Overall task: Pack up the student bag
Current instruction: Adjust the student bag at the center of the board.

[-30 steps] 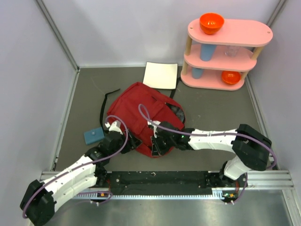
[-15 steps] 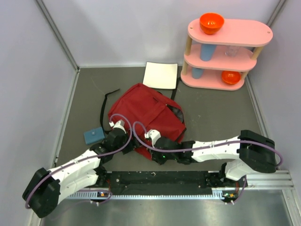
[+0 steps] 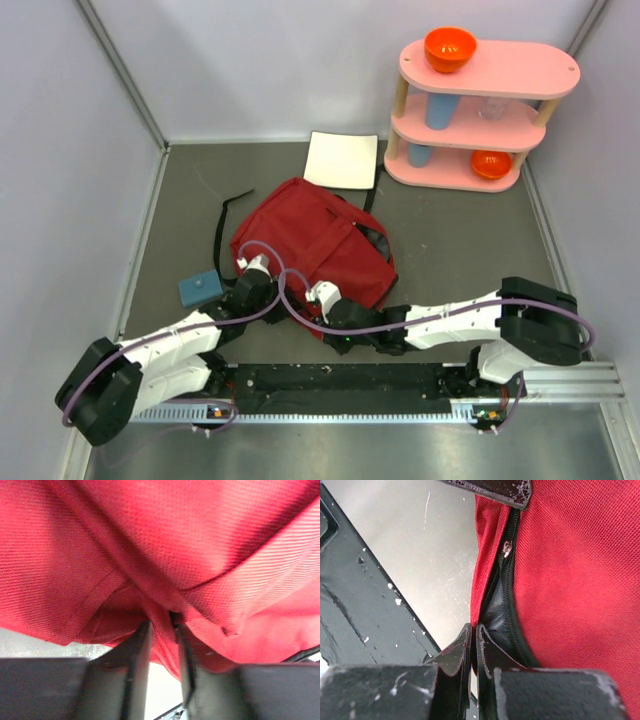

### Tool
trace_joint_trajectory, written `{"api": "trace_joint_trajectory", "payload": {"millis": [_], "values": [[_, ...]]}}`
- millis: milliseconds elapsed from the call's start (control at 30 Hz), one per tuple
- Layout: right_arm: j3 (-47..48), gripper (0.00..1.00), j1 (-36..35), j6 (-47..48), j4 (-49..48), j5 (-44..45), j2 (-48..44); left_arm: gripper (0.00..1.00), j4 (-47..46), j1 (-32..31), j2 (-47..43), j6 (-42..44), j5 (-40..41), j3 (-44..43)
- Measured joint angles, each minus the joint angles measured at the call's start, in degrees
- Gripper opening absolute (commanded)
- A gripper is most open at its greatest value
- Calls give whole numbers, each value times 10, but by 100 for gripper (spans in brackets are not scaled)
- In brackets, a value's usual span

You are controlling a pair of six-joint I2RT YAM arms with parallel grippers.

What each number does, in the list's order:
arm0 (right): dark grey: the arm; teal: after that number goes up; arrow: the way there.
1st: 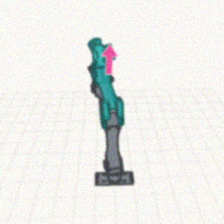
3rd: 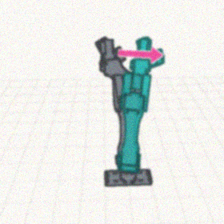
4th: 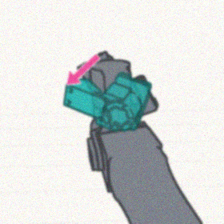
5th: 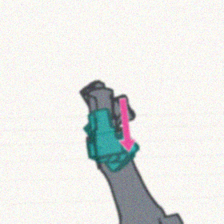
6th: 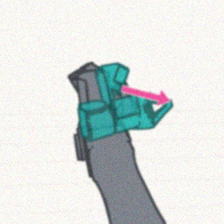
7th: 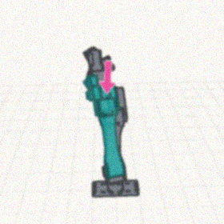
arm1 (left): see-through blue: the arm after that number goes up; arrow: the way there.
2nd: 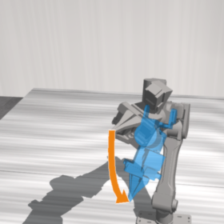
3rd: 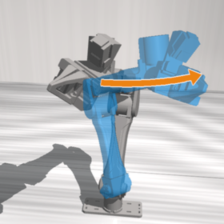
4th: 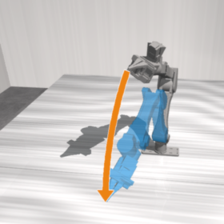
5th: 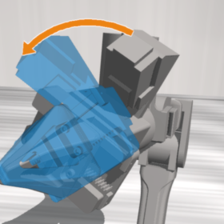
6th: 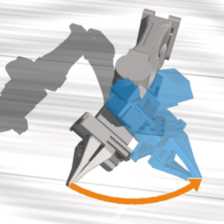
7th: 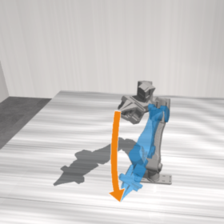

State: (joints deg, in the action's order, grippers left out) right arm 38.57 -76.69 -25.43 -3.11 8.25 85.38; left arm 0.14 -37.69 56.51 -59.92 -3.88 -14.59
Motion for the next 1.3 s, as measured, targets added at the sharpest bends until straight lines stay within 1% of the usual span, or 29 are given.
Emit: {"api": "trace_joint_trajectory", "payload": {"millis": [33, 67, 100, 133, 167, 367, 433, 467, 500, 567, 600, 767, 800, 833, 933, 1033, 1133, 1300], "values": [[0, 0, 0, 3, -3, 0, 2, 19, -5, 0, 5, 0, -2, 0], [0, 0, 0, 4, -4, -1, 3, 11, -9, 0, 9, 0, -5, 0], [0, 0, 0, 4, -5, -1, 3, 9, -13, 0, 12, 0, -6, 0], [0, 0, 0, 4, -5, -1, 3, 1, -19, 0, 16, -1, -10, -1], [0, 0, 0, 4, -6, -1, 3, 0, -22, 0, 20, -1, -11, -1], [0, 0, -1, -2, -5, 8, 3, 0, -27, 0, 29, 5, -15, -3], [0, 2, -1, -8, -3, 14, 3, 0, -27, 0, 29, 7, -15, -3], [0, 4, -1, -11, -2, 16, 3, 0, -27, 0, 28, 9, -15, -3], [0, 9, -1, -14, -2, 18, 2, 0, -26, 0, 24, 11, -14, -3], [0, 12, -1, -18, 2, 20, -5, 0, -22, 0, 9, 15, -13, -2], [0, 15, 0, -19, 5, 20, -12, 0, -22, 0, -1, 16, -12, 1], [-1, 20, 16, -27, 17, 12, -64, 0, -20, 0, -68, 20, -2, 24], [-1, 24, 23, -29, 22, 9, -81, 0, -21, 0, -80, 21, 1, 29], [-1, 31, 28, -29, 24, 8, -93, 0, -21, 0, -90, 22, 3, 33], [-1, 32, 48, -31, 27, 5, -138, 0, -20, 0, -115, 27, 5, 44], [2, 32, 77, -32, 25, -3, -152, 0, -20, 0, -122, 31, 7, 47], [13, 32, 105, -31, 29, -22, -126, 0, -21, -1, -122, 36, 8, 47], [27, 31, 111, -33, 46, -68, -66, 0, -21, -1, -133, 42, 9, 47]]}}
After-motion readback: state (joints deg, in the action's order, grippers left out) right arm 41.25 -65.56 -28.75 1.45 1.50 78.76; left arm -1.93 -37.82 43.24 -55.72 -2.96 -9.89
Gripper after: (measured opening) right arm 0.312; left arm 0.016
